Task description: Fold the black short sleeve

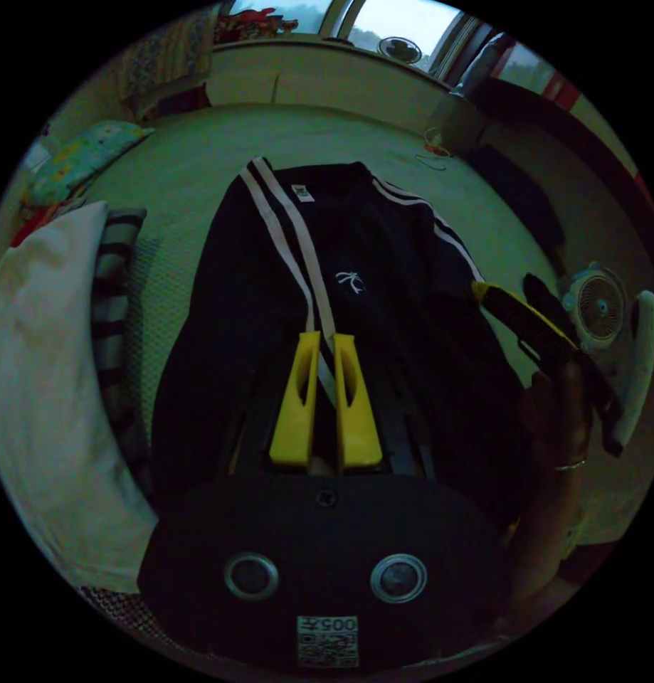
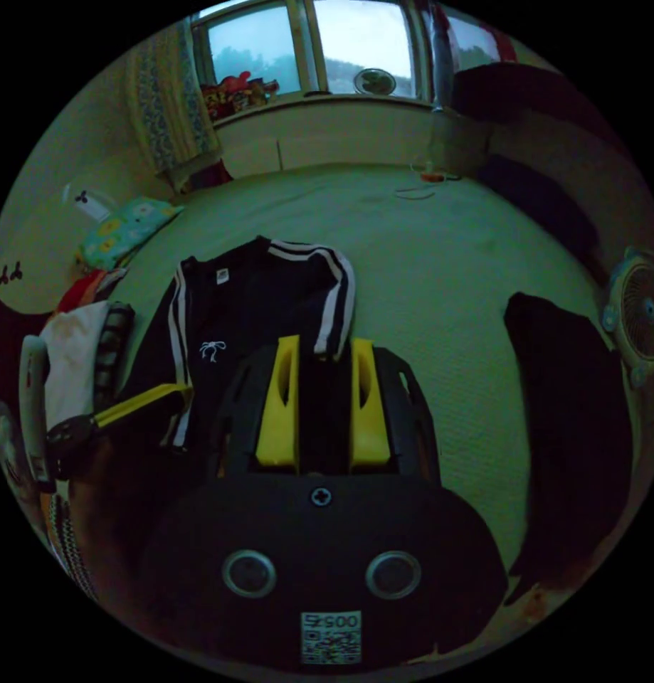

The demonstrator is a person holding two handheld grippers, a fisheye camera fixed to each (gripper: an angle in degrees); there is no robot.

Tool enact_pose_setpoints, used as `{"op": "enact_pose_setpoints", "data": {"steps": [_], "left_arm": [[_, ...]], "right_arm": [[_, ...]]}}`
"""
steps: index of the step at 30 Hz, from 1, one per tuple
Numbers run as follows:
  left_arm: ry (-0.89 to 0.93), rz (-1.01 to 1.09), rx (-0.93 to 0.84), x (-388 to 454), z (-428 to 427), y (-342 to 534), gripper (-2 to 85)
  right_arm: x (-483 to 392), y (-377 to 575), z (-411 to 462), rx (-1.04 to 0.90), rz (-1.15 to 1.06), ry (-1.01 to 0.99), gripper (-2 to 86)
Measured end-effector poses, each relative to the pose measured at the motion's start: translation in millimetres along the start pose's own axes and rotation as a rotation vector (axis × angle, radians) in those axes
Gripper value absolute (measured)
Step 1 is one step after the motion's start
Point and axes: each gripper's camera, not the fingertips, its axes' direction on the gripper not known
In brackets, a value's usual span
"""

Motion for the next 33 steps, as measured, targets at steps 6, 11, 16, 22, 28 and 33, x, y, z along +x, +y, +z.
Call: {"op": "enact_pose_setpoints", "data": {"steps": [6,11,16,22,28,33], "left_arm": [[-0.017,0.001,0.0,-6,9,-22,5.0],[-0.028,-0.004,0.003,-11,12,-40,5.0],[-0.019,-0.002,0.001,-19,13,-54,5.0],[-0.017,-0.003,0.003,-27,10,-68,5.0],[0.004,-0.011,0.007,-37,2,-79,5.0],[0.037,0.004,0.009,-46,-11,-85,6.0]], "right_arm": [[-3,-26,-1,0.072,-0.011,0.015,-0.9],[-6,-62,-5,0.088,-0.089,0.181,-1.1],[7,-132,4,0.101,-0.175,0.407,-1.1],[34,-192,53,-0.061,-0.118,0.46,-1.0],[59,-199,86,-0.216,0.058,0.464,4.9],[66,-194,45,-0.08,0.117,0.385,9.3]]}}
